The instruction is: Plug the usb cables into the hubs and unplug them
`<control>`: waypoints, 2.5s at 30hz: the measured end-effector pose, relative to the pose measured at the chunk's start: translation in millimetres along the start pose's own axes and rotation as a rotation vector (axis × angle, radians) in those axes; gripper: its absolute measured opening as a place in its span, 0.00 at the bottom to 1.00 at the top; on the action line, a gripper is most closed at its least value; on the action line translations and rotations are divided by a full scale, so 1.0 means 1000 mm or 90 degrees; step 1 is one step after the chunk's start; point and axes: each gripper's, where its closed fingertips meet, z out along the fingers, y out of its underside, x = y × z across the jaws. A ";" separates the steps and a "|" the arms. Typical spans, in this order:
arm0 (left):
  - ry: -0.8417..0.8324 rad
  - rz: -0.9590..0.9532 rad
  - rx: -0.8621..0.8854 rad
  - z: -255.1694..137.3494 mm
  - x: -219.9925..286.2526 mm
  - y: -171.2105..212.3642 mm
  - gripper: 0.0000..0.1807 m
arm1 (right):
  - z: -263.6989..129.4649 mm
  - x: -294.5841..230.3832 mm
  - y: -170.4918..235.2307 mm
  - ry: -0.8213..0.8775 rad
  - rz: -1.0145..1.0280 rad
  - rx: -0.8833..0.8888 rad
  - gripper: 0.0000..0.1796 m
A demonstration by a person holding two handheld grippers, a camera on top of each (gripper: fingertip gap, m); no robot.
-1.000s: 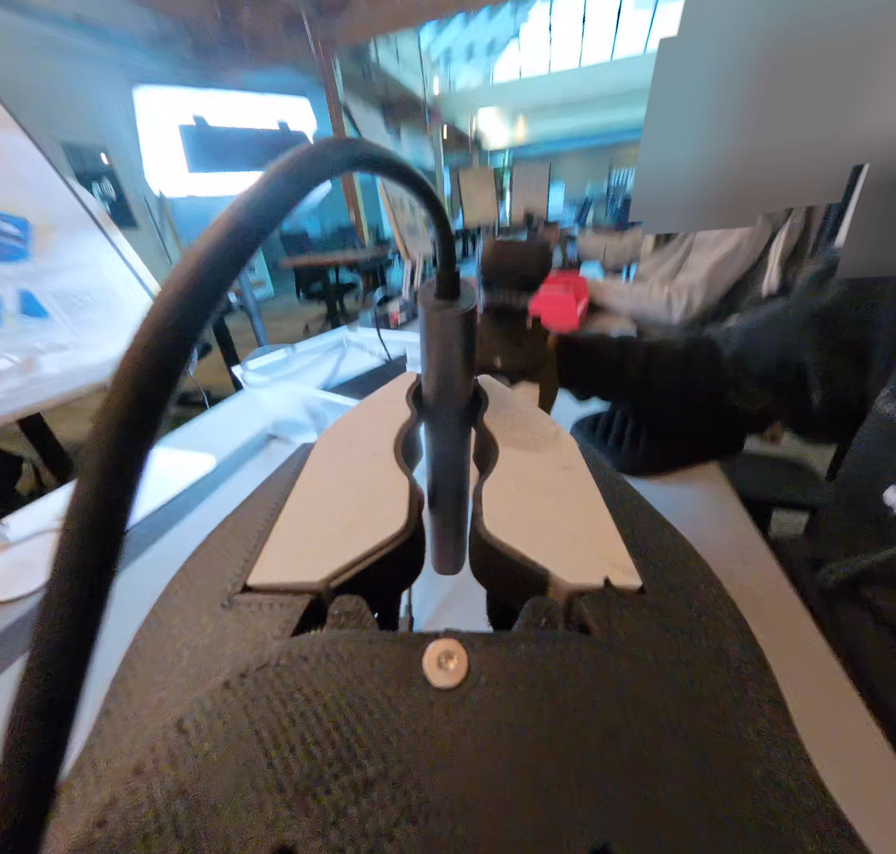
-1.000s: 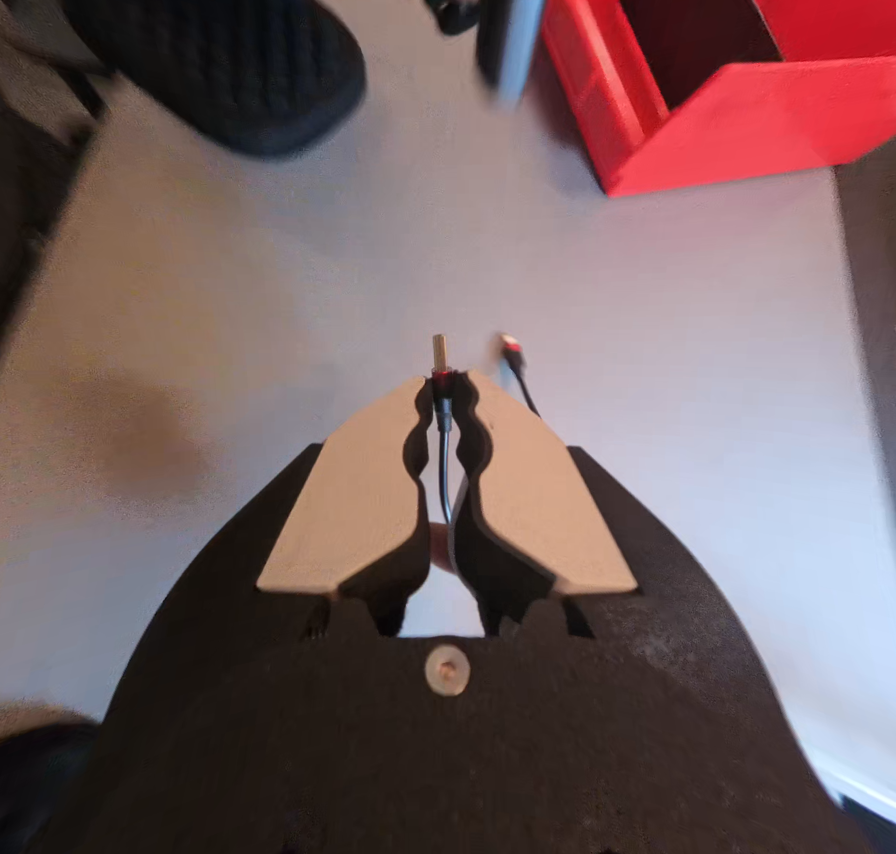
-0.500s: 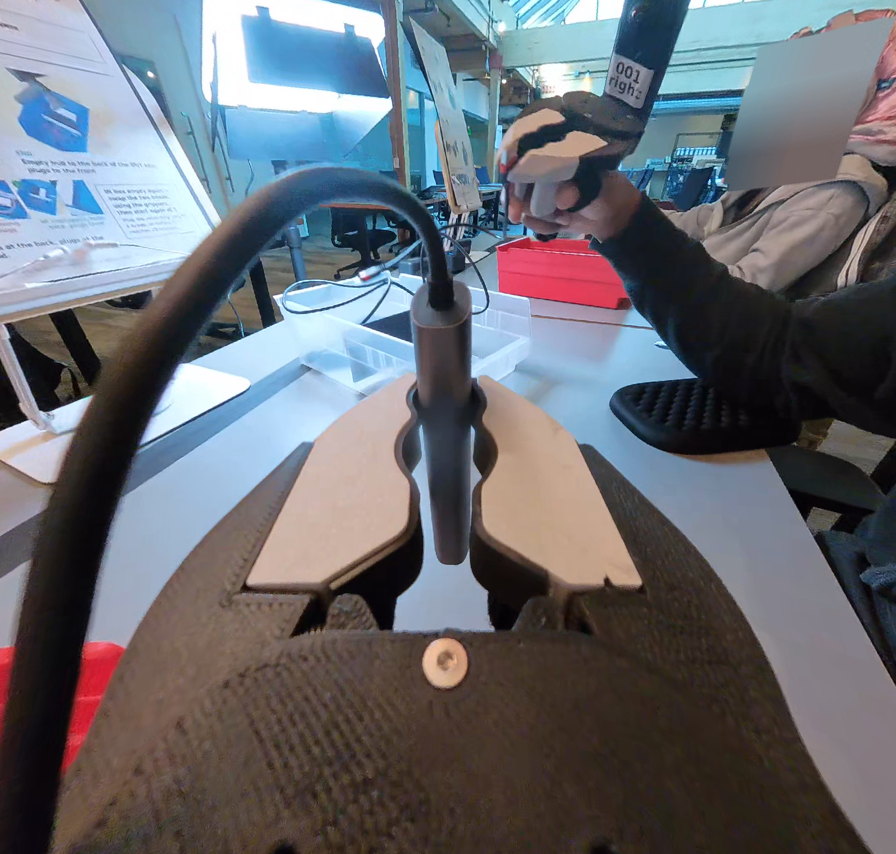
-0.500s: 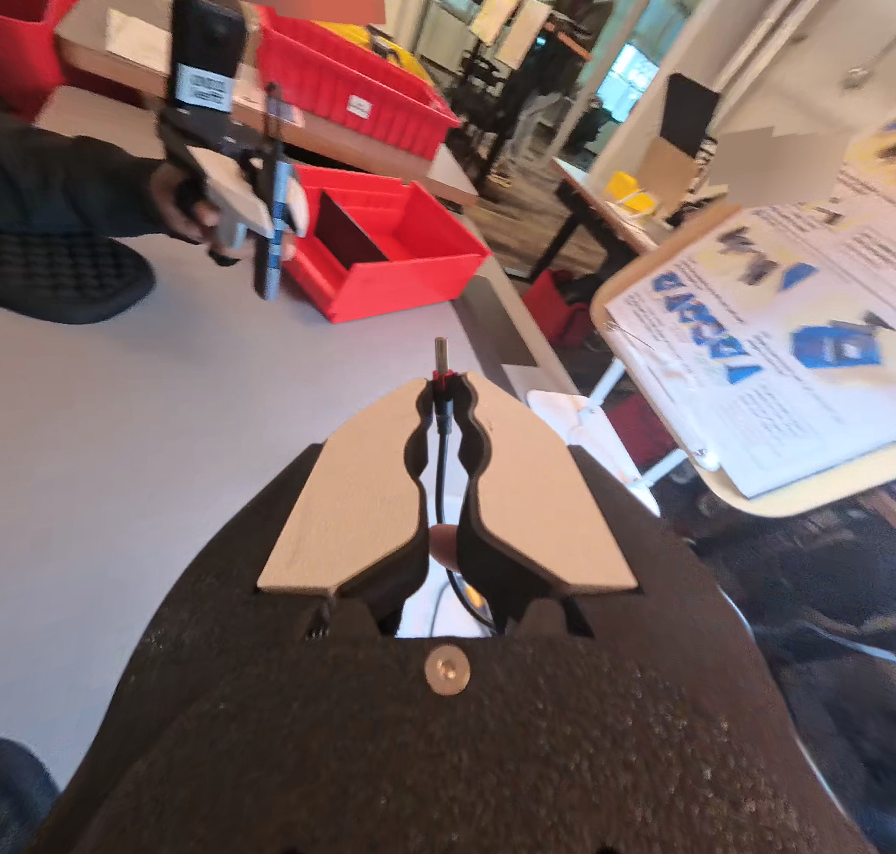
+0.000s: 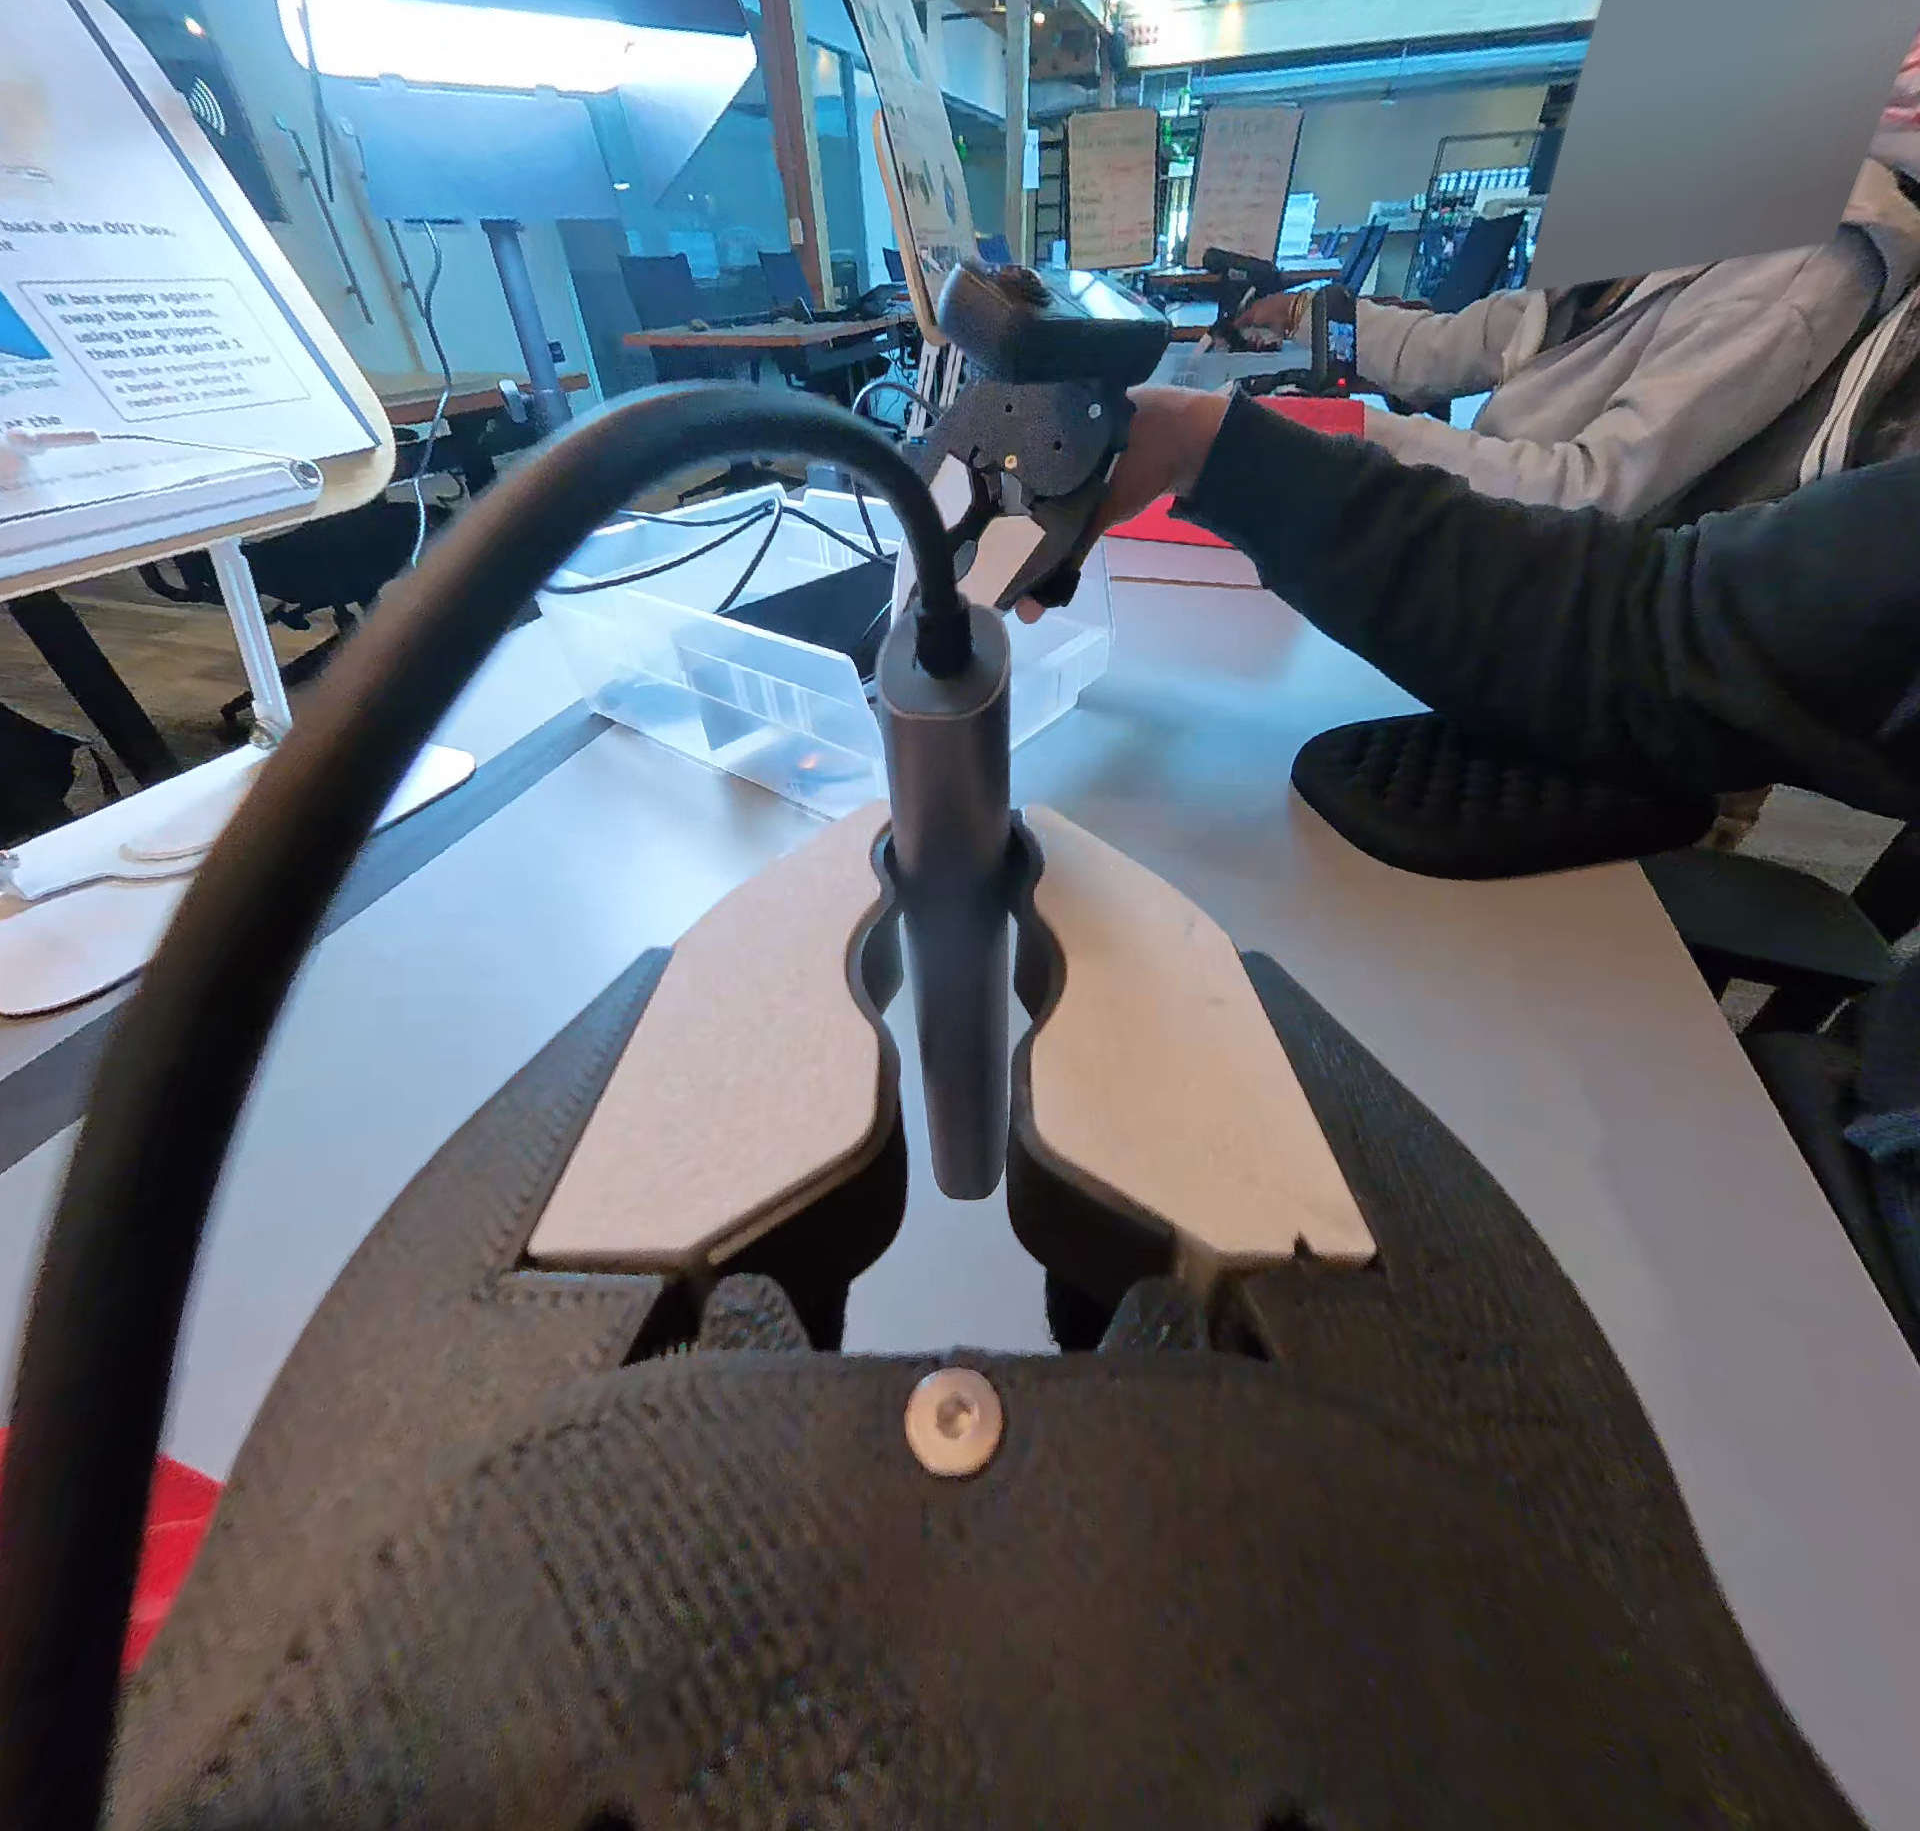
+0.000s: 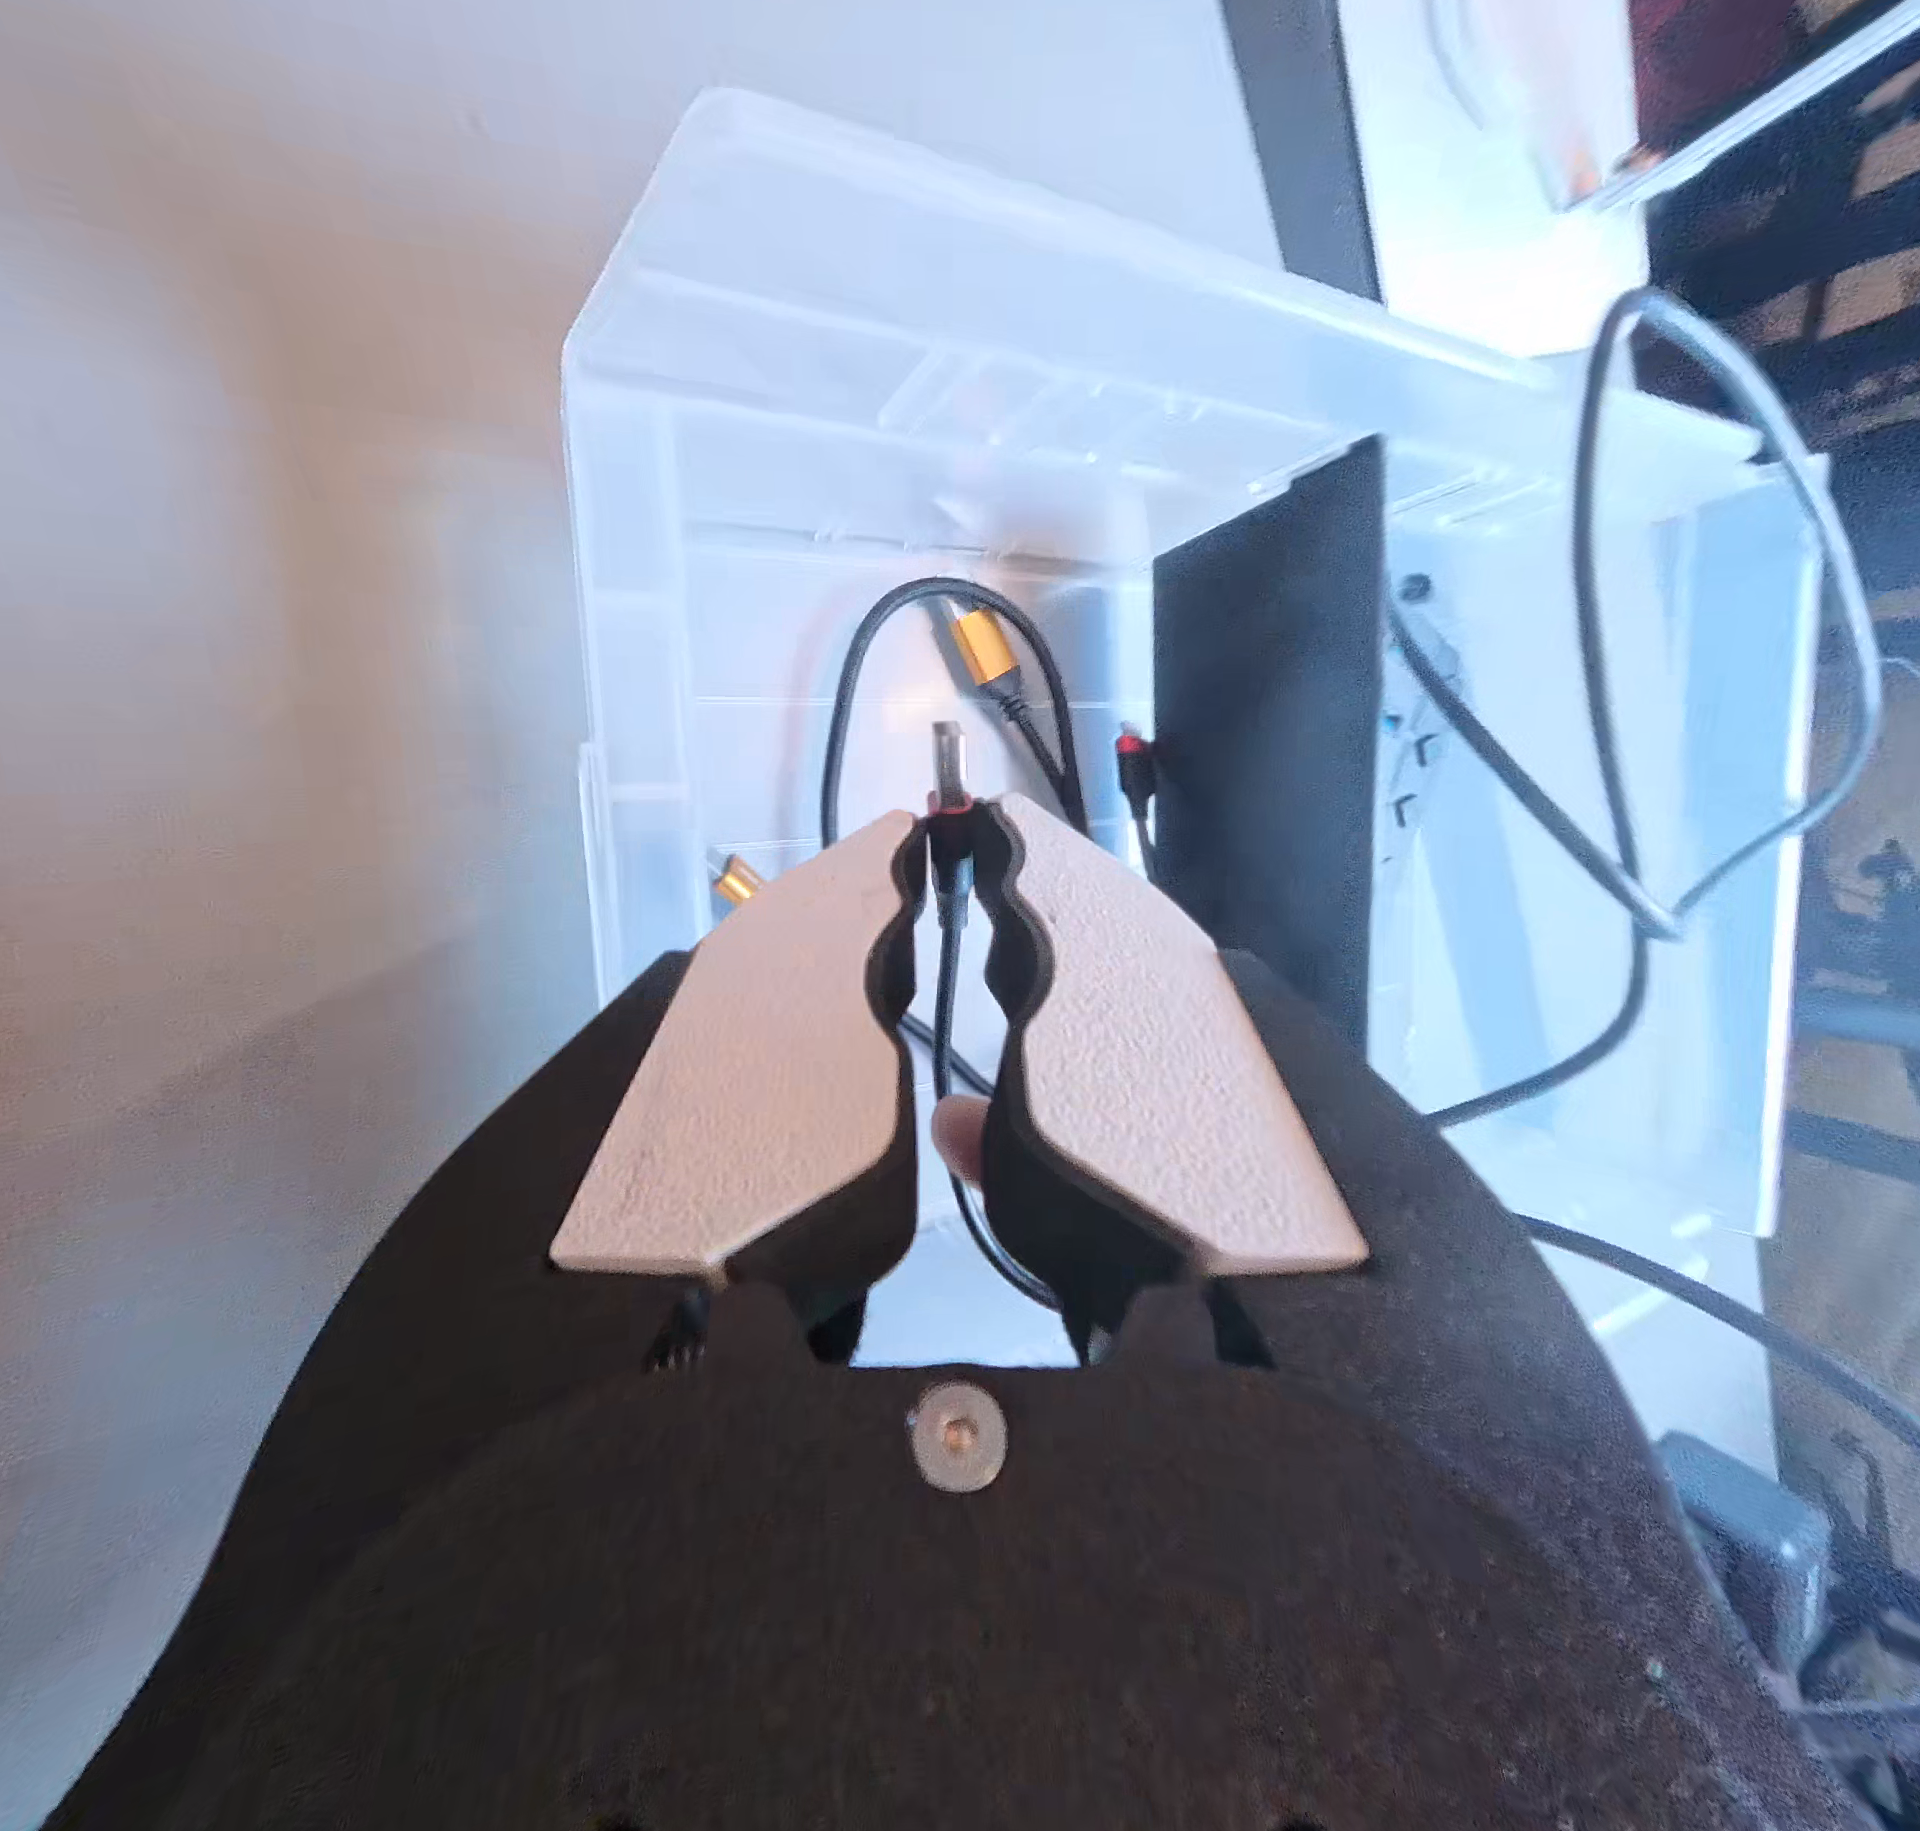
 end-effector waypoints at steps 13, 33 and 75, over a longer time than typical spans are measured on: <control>0.048 -0.071 -0.017 0.020 0.016 0.013 0.09 | -0.090 -0.038 -0.124 -0.116 0.039 0.380 0.33; 0.135 0.000 -0.212 0.041 0.069 0.052 0.23 | -0.079 -0.178 -0.195 -0.337 -0.139 0.342 0.09; 0.073 -0.084 -0.133 0.020 0.026 0.040 0.19 | -0.019 0.162 -0.045 0.114 0.137 0.033 0.27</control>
